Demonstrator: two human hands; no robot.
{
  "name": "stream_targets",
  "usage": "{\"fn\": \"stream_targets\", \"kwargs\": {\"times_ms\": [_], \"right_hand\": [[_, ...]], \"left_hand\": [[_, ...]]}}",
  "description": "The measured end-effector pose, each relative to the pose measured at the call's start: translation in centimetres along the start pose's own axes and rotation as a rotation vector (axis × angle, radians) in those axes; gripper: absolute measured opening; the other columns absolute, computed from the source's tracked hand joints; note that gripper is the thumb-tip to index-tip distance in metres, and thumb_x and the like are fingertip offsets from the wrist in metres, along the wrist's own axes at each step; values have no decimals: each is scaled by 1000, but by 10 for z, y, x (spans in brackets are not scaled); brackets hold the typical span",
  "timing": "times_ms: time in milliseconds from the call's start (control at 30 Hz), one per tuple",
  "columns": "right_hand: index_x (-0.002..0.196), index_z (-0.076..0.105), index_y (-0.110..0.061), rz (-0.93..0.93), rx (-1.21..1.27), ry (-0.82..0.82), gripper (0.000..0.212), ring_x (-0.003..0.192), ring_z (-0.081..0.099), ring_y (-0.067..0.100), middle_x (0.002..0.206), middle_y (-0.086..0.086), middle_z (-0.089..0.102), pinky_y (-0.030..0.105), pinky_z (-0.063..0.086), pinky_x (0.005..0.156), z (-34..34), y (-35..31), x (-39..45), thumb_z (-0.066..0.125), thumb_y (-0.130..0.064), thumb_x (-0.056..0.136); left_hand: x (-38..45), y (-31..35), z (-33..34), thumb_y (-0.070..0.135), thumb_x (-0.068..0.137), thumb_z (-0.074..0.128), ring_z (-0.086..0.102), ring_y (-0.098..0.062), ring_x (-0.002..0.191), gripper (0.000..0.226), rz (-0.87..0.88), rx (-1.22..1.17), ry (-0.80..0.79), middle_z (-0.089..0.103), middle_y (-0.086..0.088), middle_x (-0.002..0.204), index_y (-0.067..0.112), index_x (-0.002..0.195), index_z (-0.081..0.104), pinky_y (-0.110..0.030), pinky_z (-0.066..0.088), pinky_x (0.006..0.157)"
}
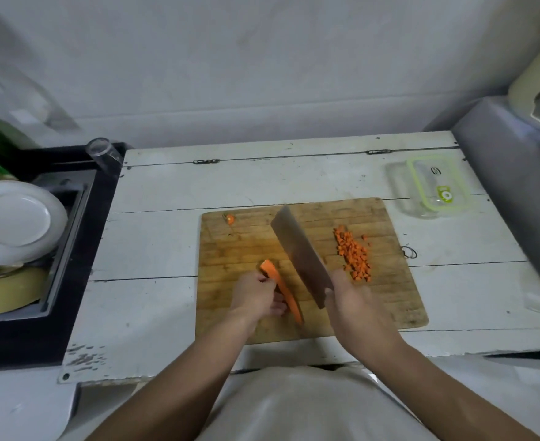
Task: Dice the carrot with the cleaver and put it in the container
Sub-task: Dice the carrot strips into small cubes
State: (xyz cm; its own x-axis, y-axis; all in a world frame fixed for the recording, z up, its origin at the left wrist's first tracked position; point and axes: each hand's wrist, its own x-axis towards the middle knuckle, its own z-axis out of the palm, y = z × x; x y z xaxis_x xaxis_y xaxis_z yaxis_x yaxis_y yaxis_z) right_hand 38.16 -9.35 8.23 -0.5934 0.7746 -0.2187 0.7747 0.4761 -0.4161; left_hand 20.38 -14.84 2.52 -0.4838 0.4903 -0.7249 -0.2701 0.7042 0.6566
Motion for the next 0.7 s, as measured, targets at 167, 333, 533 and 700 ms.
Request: {"fn": "stream_targets", "kwargs": {"times_ms": [167, 333, 533, 700], "right_hand": [[122, 38, -21, -96, -261, -83, 20, 63, 58, 28, 79, 1, 65, 34, 33, 53, 6, -24, -13, 41, -15, 103], [120, 39, -20, -102, -277, -119, 21, 52, 44, 22, 66, -5, 47, 28, 18, 44, 9, -22, -11, 40, -11, 102], [118, 45, -18, 31, -53, 7, 16, 60, 57, 25, 70, 1, 59, 37, 43, 50, 2, -2, -4, 43, -16, 103], [121, 47, -15, 121, 47, 129, 19, 66, 61, 32, 76, 9, 66, 43, 51, 58, -7, 19, 0, 43, -19, 103]], "left_hand": [[1, -6, -1, 20, 108, 49, 74, -32, 66, 15, 6, -103, -8, 74, -22, 82, 8, 105, 58, -38, 63, 61], [0, -7, -1, 27, 108, 51, 76, -32, 66, 21, 18, -65, 35, 75, -19, 81, 9, 103, 59, -38, 64, 59], [5, -1, 3, 50, 95, 64, 63, -20, 93, 36, 336, 646, 337, 55, 7, 106, 25, 115, 49, -35, 50, 68], [10, 14, 10, 22, 101, 59, 63, -20, 101, 19, 654, 859, 321, 57, 2, 111, 21, 119, 53, -34, 58, 82]]}}
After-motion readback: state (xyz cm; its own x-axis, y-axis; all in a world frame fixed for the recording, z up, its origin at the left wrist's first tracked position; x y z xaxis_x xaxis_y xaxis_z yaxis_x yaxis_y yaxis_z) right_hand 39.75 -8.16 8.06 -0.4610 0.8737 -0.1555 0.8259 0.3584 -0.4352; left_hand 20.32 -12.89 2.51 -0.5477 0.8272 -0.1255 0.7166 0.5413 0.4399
